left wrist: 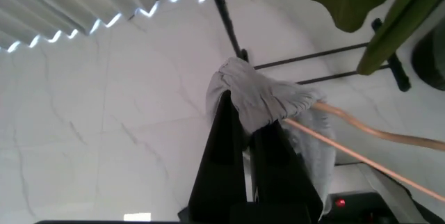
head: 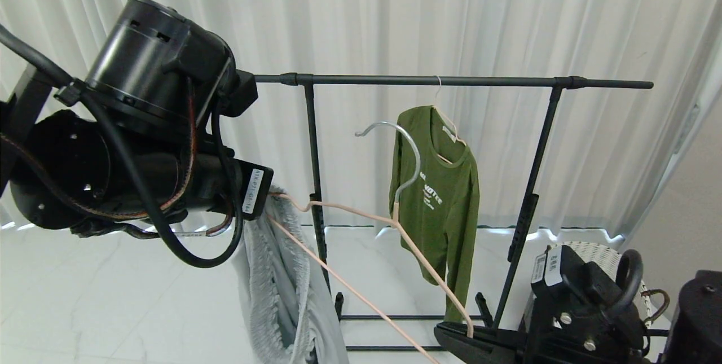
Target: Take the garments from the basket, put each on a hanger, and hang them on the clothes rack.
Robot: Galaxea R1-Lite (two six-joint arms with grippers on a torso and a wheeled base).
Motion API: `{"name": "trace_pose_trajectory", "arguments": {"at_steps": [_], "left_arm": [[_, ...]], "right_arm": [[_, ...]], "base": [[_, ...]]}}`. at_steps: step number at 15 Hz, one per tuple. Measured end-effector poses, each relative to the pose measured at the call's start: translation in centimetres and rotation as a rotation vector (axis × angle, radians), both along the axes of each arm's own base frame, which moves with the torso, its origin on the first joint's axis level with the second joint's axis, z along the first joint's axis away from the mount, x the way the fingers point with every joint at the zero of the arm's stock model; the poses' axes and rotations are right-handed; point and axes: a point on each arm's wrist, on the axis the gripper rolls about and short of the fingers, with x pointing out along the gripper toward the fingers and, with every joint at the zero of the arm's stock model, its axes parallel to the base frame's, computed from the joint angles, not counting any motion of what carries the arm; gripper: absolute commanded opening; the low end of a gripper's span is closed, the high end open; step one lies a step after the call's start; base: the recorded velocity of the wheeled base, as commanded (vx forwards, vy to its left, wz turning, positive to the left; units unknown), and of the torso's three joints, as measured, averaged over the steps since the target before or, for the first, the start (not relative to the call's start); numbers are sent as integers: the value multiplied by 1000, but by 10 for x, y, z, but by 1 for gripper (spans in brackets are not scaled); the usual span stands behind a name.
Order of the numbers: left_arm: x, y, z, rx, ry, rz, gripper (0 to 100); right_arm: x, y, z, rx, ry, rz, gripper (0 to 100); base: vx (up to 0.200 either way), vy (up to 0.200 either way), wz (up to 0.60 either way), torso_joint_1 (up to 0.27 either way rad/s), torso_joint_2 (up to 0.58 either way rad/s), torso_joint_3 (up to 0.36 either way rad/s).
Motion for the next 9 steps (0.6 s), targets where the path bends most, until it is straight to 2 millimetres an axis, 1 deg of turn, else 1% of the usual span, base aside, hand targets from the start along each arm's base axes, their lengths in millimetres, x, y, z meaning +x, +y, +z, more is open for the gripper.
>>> {"name": "trace_pose_trajectory", "arguments": {"at_steps": [3,5,9], "left_arm": [[-11,-10,3,-37,14,-101,0],[-21,-15,7,-72,18,-175,0],[-36,-17,16,-144,27,-287,0]], "right_arm": [[2,-4,2,12,7,29,0],[6,-4,-1,6,20,37,0],[11,2,-9,-19,50,69,0]], "base": [[0,0,0,0,0,0],[0,0,0,0,0,0],[0,0,0,0,0,0]]}}
